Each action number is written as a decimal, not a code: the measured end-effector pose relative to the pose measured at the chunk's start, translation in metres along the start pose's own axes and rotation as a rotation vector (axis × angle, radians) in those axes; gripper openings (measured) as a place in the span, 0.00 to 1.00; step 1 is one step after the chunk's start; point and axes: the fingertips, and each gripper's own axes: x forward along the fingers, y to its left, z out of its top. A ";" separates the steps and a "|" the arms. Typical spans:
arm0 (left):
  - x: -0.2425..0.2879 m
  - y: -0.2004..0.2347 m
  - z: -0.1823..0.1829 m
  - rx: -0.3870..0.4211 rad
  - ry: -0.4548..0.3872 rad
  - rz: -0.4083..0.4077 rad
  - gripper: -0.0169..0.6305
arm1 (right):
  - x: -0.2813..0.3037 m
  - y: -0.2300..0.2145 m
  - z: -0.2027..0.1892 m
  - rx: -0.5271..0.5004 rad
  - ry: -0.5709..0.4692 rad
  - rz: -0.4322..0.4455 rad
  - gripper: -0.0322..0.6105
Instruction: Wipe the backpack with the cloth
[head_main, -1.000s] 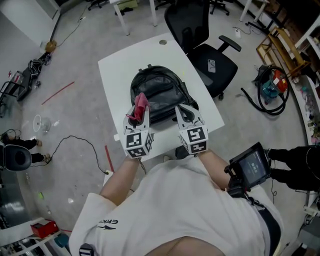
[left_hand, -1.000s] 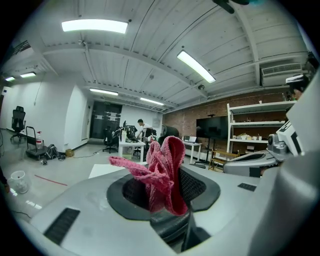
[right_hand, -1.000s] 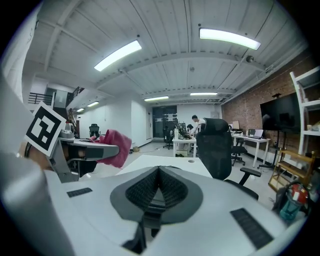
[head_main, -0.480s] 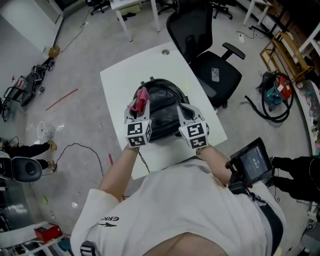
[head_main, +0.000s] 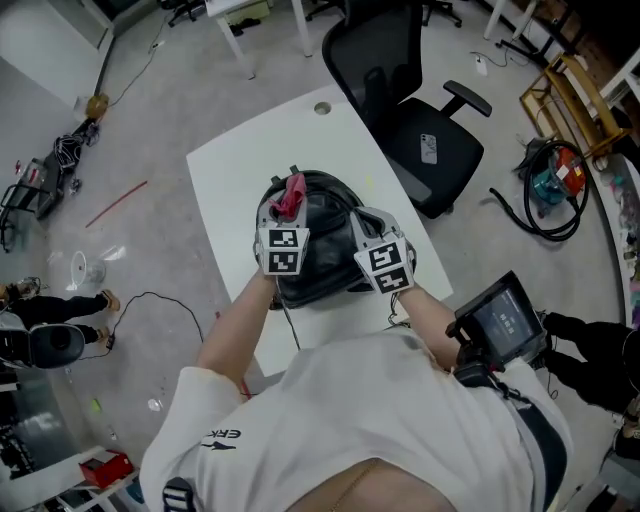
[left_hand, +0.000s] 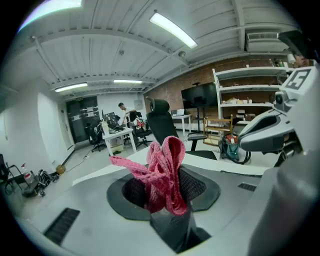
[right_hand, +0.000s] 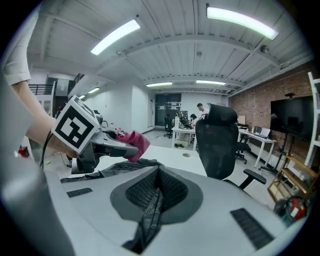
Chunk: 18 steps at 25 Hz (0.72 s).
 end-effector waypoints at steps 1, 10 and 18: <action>0.009 -0.002 -0.006 0.018 0.026 -0.012 0.25 | 0.003 -0.001 -0.002 0.002 0.009 0.003 0.05; 0.056 -0.030 -0.056 0.176 0.281 -0.130 0.25 | 0.016 -0.007 -0.021 0.017 0.063 0.028 0.05; 0.084 -0.026 -0.078 0.202 0.433 -0.140 0.25 | 0.040 -0.013 -0.034 0.003 0.098 0.073 0.05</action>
